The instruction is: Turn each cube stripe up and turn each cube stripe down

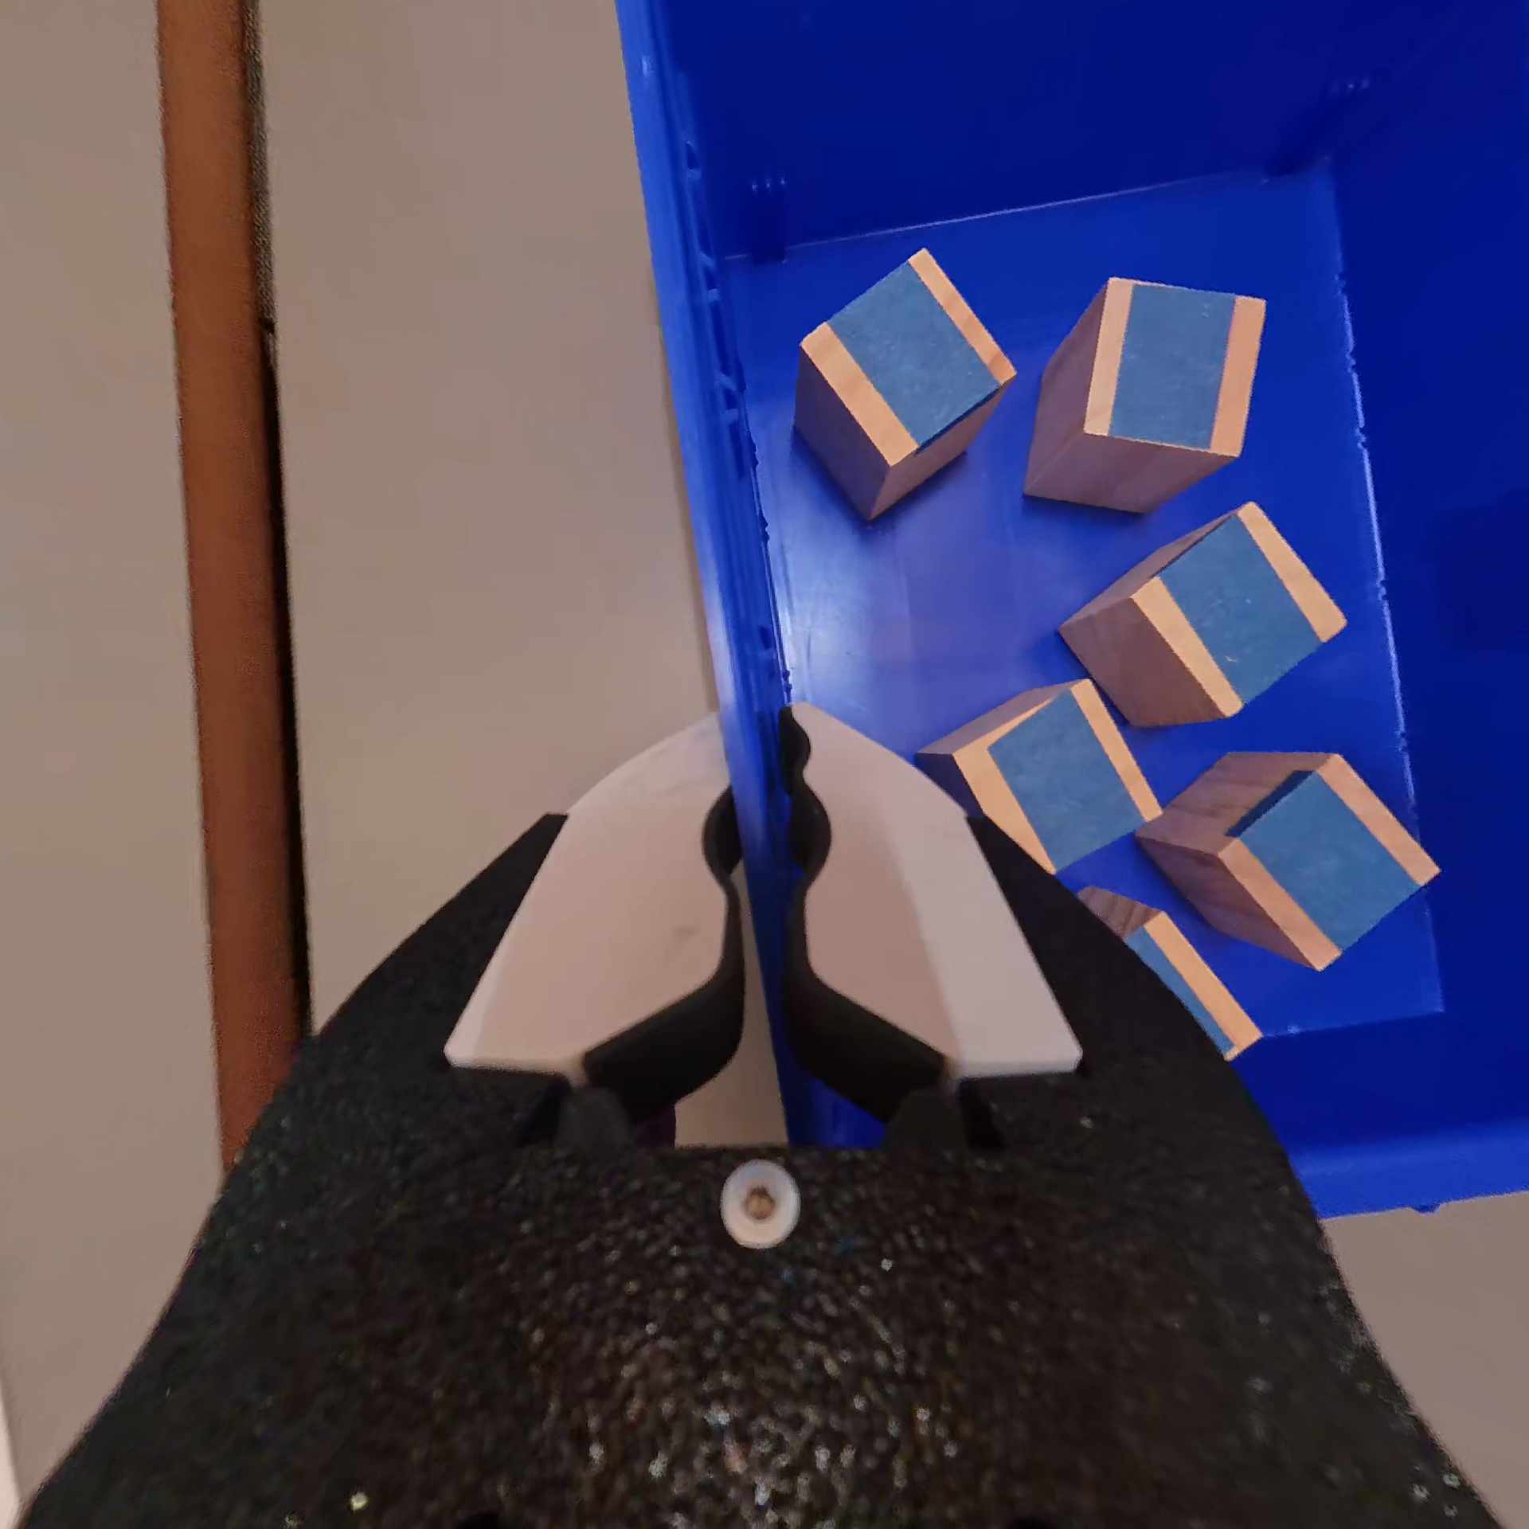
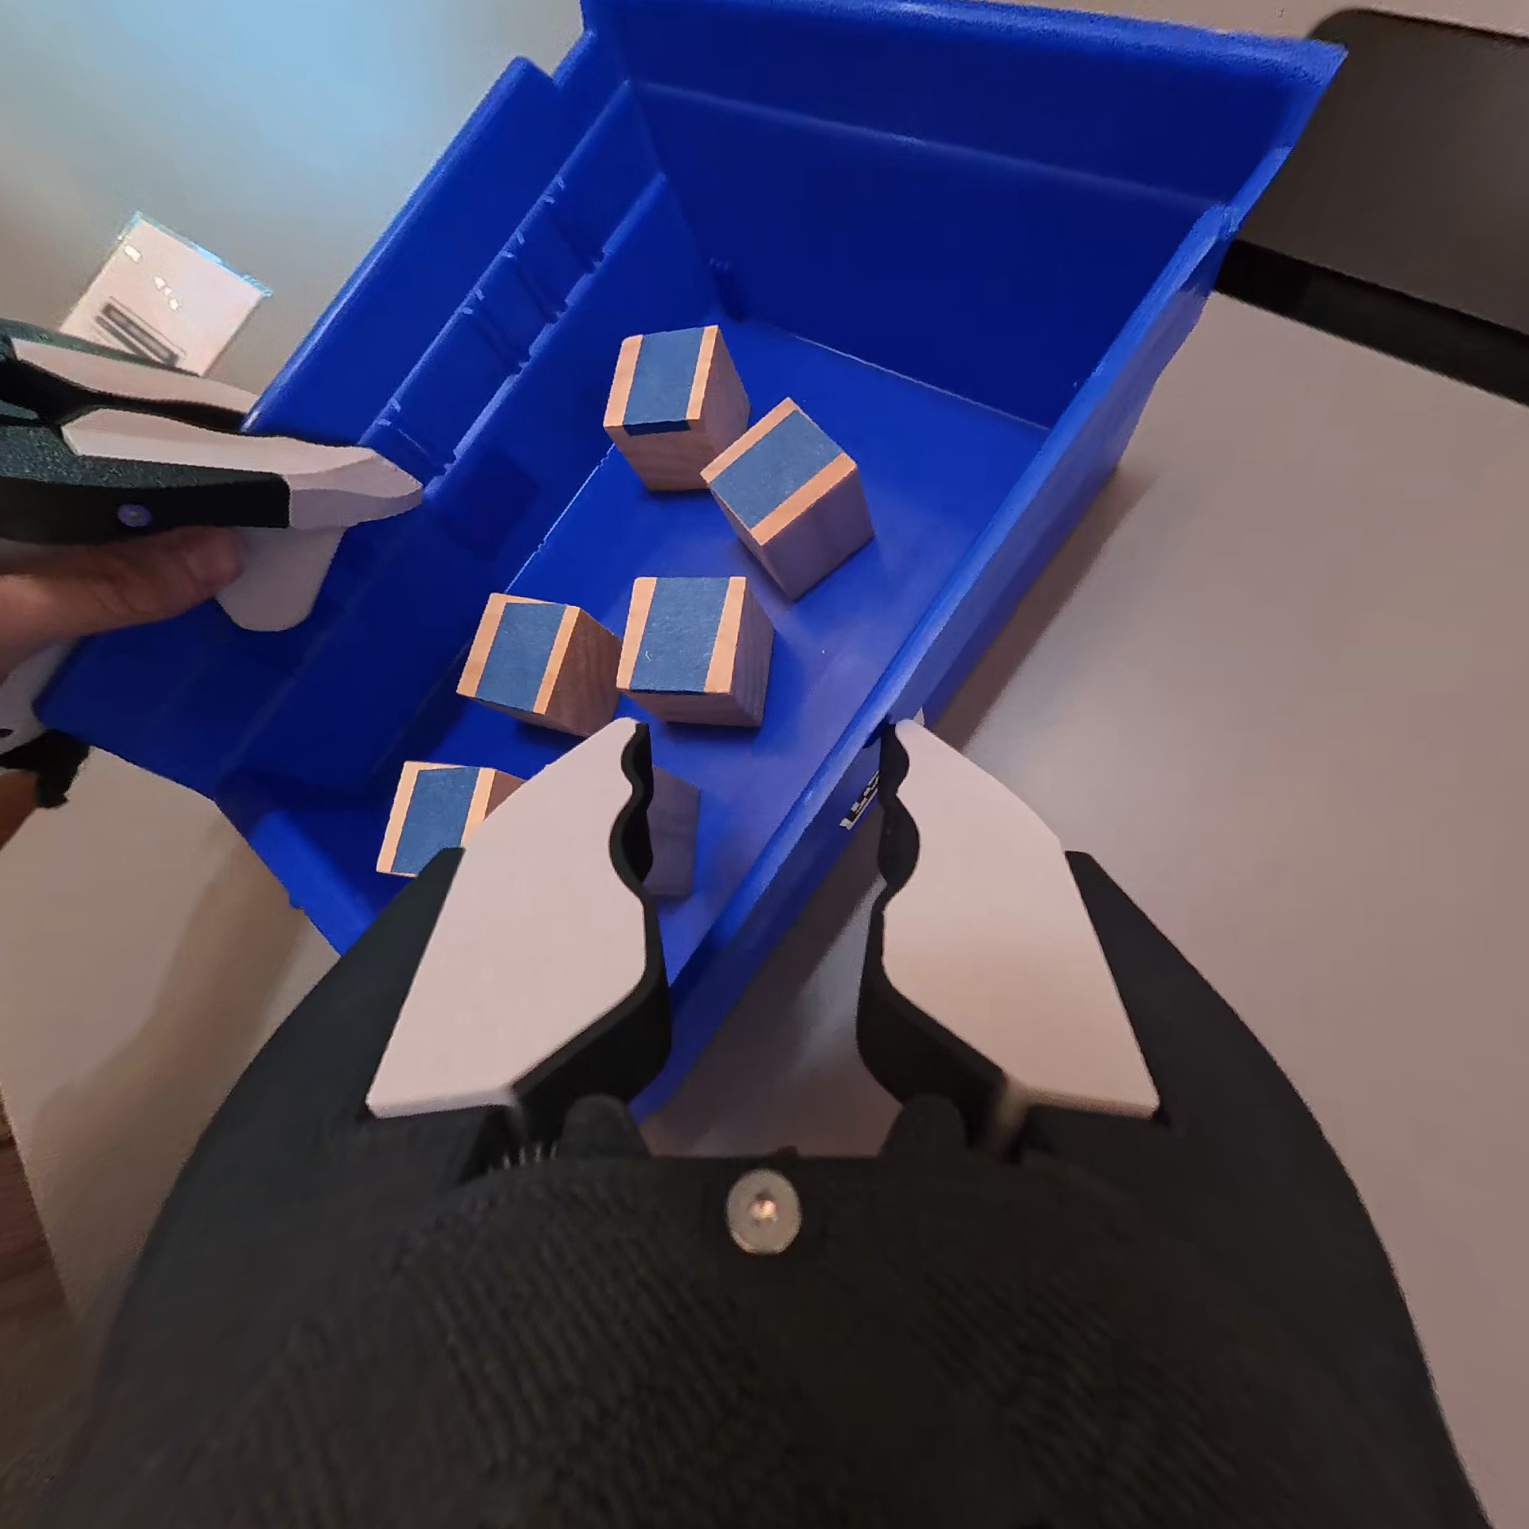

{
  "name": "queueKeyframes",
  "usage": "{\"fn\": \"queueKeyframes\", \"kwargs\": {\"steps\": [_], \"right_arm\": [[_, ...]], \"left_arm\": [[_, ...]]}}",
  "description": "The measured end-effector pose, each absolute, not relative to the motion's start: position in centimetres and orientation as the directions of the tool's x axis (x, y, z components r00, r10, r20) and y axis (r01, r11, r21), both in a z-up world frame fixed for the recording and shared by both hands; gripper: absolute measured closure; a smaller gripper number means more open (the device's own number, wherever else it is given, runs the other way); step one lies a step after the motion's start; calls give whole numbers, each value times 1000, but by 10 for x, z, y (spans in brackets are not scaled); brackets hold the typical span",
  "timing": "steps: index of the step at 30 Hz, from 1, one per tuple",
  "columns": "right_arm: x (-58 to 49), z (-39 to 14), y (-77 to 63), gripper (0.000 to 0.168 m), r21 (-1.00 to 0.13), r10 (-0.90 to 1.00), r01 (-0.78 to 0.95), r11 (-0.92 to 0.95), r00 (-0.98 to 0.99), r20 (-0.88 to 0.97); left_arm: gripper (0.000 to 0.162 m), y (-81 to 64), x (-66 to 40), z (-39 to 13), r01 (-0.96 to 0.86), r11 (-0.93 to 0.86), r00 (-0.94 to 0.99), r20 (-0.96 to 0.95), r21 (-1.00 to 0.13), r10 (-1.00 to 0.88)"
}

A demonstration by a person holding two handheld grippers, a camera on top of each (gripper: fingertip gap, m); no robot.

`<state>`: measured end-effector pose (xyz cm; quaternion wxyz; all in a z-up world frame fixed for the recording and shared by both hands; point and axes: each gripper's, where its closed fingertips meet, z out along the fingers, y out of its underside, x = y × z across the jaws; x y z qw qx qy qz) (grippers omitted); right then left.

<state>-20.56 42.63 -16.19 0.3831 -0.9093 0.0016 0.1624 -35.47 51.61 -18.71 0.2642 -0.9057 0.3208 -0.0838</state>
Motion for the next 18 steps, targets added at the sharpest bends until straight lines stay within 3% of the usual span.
{"fn": "queueKeyframes", "kwargs": {"steps": [1,6,8,10,14,18], "right_arm": [[-209,-162,431,115,-699,120,-123,-704,950,-288],[-220,-159,433,102,-694,186,-87,-715,933,-309],[-218,-145,423,101,-710,251,-81,-700,902,-351],[-193,-126,414,99,-784,287,-27,-620,922,-259],[-127,-104,369,77,-853,331,104,-512,940,-84],[-54,-102,303,66,-904,311,144,-403,950,12]], "left_arm": [[158,521,-358,-187,-541,-650,777,-21,-533,-630],[157,528,-362,-186,-547,-626,759,-15,-556,-650],[142,534,-370,-180,-549,-599,775,-87,-582,-626],[128,538,-375,-164,-531,-562,795,-143,-635,-590],[126,526,-380,-118,-426,-494,851,-151,-758,-502],[120,482,-358,-86,-293,-441,864,-37,-848,-502]]}}
